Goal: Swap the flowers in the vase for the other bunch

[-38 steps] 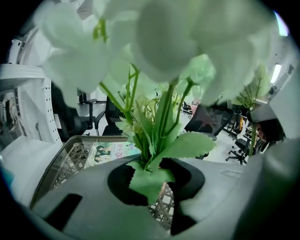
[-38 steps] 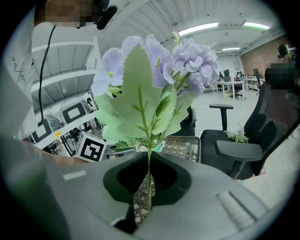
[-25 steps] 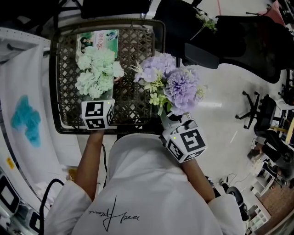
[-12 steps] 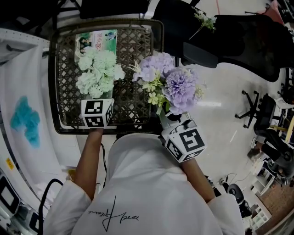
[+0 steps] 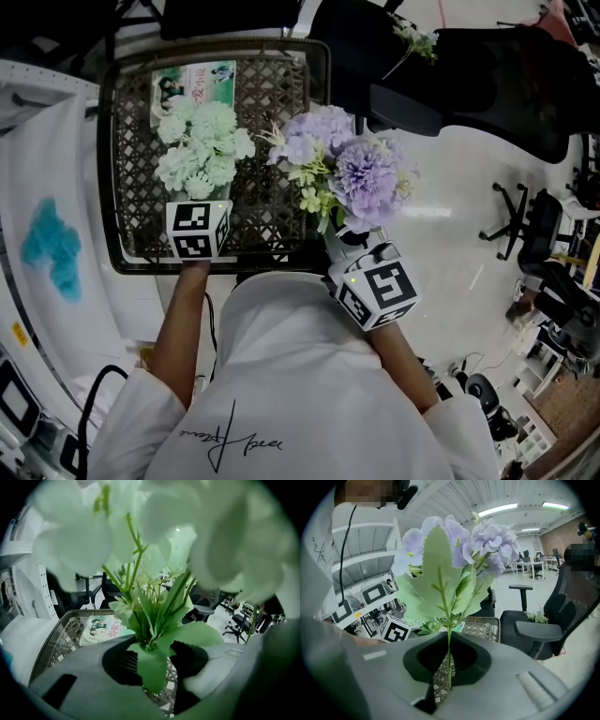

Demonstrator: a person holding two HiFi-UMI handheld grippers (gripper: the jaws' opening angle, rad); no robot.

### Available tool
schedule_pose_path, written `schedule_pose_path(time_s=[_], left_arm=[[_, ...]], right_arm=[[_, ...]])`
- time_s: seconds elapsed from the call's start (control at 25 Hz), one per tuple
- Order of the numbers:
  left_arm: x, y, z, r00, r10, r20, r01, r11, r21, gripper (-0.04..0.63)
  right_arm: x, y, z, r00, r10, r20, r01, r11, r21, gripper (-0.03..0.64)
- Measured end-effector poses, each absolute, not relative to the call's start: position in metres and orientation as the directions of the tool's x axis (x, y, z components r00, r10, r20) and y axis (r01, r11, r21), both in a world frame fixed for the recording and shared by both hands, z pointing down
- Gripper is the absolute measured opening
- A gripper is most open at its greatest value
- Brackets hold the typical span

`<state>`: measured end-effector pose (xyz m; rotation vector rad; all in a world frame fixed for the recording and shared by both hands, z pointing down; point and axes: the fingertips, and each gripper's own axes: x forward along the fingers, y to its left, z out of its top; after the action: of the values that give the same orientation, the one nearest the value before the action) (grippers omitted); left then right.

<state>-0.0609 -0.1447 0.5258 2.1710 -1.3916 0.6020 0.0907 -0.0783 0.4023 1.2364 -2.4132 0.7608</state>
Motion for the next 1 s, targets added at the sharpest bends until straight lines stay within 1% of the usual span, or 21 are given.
schedule_pose_path(time_s=[0.32,1.0], left_arm=[[-0.0602,-0.1431,0.5231,0.379,-0.702,0.603,-0.920,-0.359,0.159,0.175],[-0.0594,-0.1357,0.5167,0.380,-0.712,0.591,-0.921,-0.353,0.167,0.176]], right_arm=[[0.0919,-0.0762,0.3997,-0.572,-0.650,0.500,-0.819,0.482,-0.311,0.018],[0.0934,-0.0684,0.3947,-0.577,-0.658,0.484,-0.816,0.491,-0.306,0.018]])
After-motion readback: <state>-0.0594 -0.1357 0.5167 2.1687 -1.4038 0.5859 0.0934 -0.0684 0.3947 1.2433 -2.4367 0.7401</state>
